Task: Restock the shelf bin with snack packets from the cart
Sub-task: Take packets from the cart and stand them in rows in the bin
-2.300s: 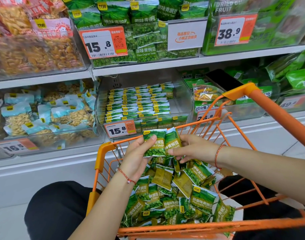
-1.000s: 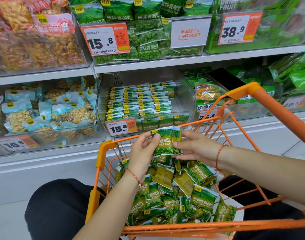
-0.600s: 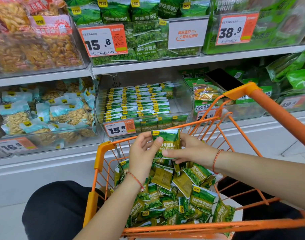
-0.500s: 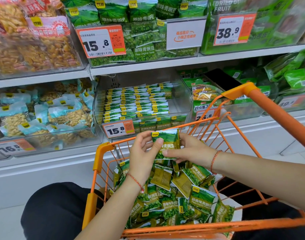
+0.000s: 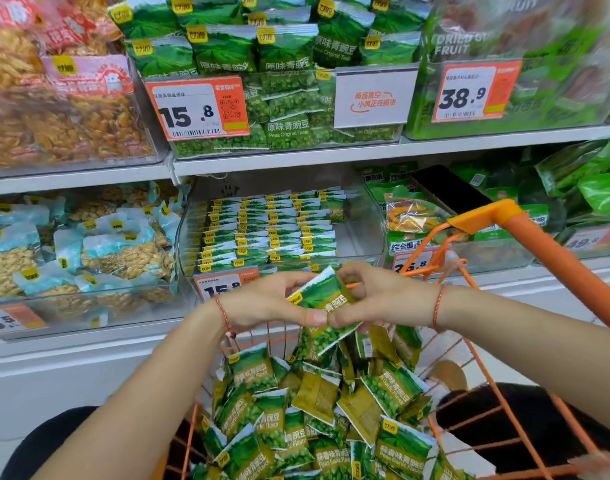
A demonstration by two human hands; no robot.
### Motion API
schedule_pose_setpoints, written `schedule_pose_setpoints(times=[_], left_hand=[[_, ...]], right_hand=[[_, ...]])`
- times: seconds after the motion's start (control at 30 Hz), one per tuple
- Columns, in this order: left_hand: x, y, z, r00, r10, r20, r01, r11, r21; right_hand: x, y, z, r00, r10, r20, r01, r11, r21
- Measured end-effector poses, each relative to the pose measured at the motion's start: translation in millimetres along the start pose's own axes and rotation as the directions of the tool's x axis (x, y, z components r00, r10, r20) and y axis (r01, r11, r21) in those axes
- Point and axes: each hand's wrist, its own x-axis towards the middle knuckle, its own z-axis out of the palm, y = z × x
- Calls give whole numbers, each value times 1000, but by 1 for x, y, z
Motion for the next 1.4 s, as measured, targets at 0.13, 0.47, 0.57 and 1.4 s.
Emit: schedule_pose_setpoints(times=[0.13,0.47,0.57,1.4], left_hand=[[20,0,-18,1000,-16,-5,16,1000,12],[73,-2,-58,926,-18,-378,-41,988,-148],[97,3,-68,886,-6,-464,-23,998,-58],[248,32,-93,956,-115,-272,293,464,836]], right_hand=[[16,-11,-21,1000,2,-9,-5,970,-244],[88,20,-94,741,-245,-625,-256,758,-600],[118,29,-89,728,-250,-639,-375,635,-675],[166,59,-74,365,-492,-791,-489,622,-612]])
